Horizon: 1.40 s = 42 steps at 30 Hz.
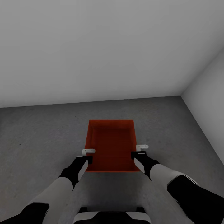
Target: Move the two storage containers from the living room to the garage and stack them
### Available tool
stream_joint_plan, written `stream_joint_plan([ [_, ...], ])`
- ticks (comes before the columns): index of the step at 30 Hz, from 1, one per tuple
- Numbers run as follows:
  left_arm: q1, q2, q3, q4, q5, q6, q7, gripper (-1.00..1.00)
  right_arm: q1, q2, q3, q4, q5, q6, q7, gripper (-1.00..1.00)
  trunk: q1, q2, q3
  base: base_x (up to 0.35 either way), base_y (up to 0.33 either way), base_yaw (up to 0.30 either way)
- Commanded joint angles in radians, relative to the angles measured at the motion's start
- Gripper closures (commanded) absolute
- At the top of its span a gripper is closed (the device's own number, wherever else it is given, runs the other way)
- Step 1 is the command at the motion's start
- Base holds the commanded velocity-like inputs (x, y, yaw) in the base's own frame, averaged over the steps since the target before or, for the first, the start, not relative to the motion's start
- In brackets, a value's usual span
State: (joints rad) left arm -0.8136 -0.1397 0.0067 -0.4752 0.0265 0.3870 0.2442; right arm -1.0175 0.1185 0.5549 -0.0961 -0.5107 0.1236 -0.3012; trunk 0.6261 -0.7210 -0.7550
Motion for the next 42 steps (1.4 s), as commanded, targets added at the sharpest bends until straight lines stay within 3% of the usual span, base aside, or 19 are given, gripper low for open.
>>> stream_joint_plan([
  [1,-0.001,-0.011,0.007,-0.019,0.024,0.001,-0.009,1.0,0.001,0.0,0.043,-0.001,-0.005,0.007,-0.006,1.0,0.004,-0.008,-0.004,0.0,0.0,0.0],
  [11,-0.001,-0.01,0.007,-0.019,0.025,0.002,-0.012,1.0,0.001,0.0,0.043,-0.001,-0.005,0.007,-0.006,1.0,0.042,-0.078,-0.035,0.0,0.0,0.0],
  [42,-0.001,-0.009,0.007,-0.02,0.024,0.002,-0.008,1.0,0.001,0.001,0.043,-0.001,-0.005,0.007,-0.006,1.0,0.042,-0.078,-0.035,0.01,0.023,0.0],
])
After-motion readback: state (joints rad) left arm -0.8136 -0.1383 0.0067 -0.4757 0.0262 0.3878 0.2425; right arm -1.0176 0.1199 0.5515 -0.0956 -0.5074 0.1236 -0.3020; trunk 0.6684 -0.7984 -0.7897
